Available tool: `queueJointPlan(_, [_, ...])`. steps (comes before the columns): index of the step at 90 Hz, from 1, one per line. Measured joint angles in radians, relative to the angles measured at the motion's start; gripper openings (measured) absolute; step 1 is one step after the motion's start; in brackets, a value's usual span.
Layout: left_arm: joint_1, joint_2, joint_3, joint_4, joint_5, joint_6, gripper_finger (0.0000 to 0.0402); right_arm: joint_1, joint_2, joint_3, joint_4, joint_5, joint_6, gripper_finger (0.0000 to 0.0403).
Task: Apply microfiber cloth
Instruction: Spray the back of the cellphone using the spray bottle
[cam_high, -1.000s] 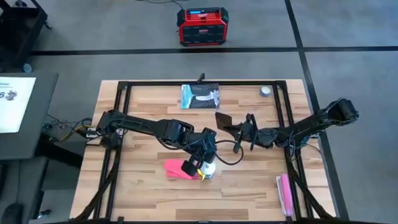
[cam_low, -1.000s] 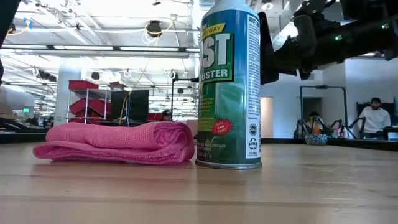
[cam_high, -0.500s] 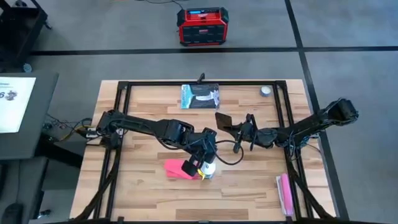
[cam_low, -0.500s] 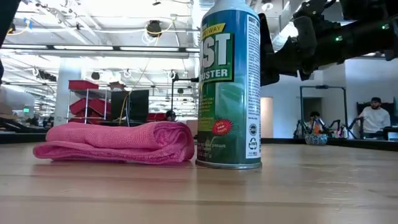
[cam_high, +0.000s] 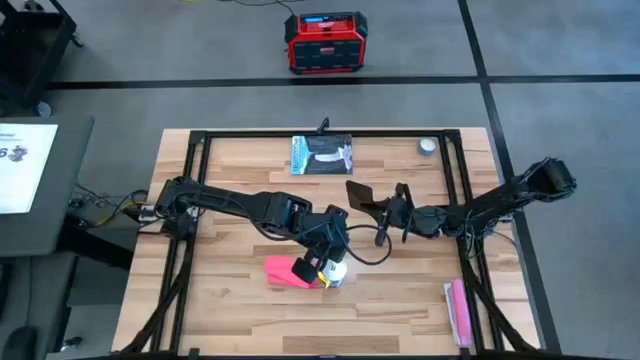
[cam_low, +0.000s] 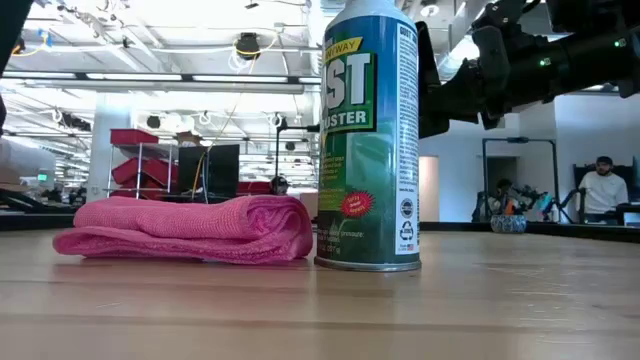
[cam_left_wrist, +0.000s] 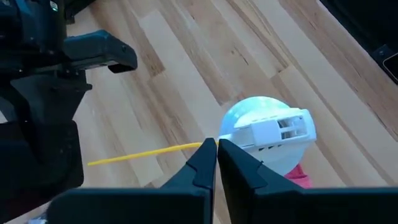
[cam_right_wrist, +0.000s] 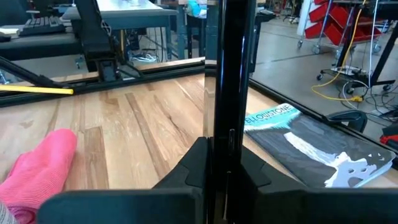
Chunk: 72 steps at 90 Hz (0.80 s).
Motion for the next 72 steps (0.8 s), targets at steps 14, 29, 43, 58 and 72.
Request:
queueJointPlan(14, [0.003,0.033,0.003,-0.005,0.0,-0.001,0.0,0.002,0.0,0.0,-0.003,0.0,0.0,0.0016])
queueJointPlan(29, [0.003,0.057,-0.004,-0.029,-0.003,0.011,0.0,0.006,0.0,0.0,-0.012,0.0,0.007,0.0016])
queueJointPlan(43, [0.006,0.046,0.035,-0.05,-0.018,0.0,0.0,0.006,0.0,0.0,-0.013,0.0,0.007,0.0016])
queueJointPlan(58, [0.003,0.051,0.108,-0.102,-0.091,0.025,0.0,0.019,0.0,0.0,-0.015,0.022,0.006,0.0016])
queueJointPlan(72, [0.001,0.045,0.169,-0.09,-0.053,0.082,0.0,0.081,-0.004,0.0,-0.016,0.169,-0.027,0.0016])
